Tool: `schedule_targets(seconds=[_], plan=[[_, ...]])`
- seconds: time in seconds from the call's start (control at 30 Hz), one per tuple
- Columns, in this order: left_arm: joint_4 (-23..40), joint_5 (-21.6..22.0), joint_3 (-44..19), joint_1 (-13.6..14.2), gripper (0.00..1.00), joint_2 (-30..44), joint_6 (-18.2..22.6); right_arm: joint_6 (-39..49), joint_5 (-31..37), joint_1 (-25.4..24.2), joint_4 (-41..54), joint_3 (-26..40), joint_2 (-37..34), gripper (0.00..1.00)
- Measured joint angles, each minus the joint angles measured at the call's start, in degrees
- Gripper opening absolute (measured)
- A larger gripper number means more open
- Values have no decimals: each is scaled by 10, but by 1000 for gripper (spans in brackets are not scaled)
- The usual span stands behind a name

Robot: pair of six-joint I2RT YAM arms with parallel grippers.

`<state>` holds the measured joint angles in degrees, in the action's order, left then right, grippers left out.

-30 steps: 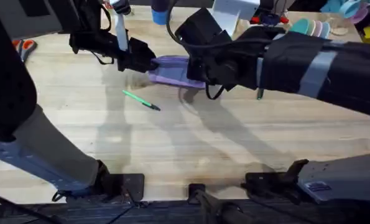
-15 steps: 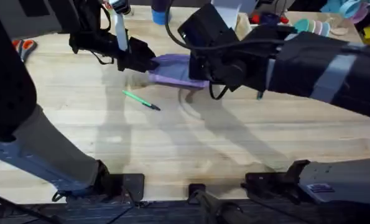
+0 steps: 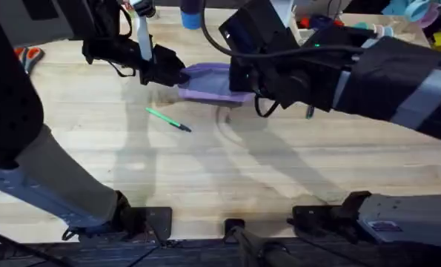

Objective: Unzip the bag, pick up the pens from the table one at a time and place them inside, then zip the bag closed.

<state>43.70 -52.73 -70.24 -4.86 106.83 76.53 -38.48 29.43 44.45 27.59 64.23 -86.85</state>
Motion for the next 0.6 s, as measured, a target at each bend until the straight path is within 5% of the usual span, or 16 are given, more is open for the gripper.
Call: schedule_targets(seconds=[0.6], plan=[[4, 0, 0, 0, 42, 0, 0, 0, -3, 0, -10, 0, 6, 30]])
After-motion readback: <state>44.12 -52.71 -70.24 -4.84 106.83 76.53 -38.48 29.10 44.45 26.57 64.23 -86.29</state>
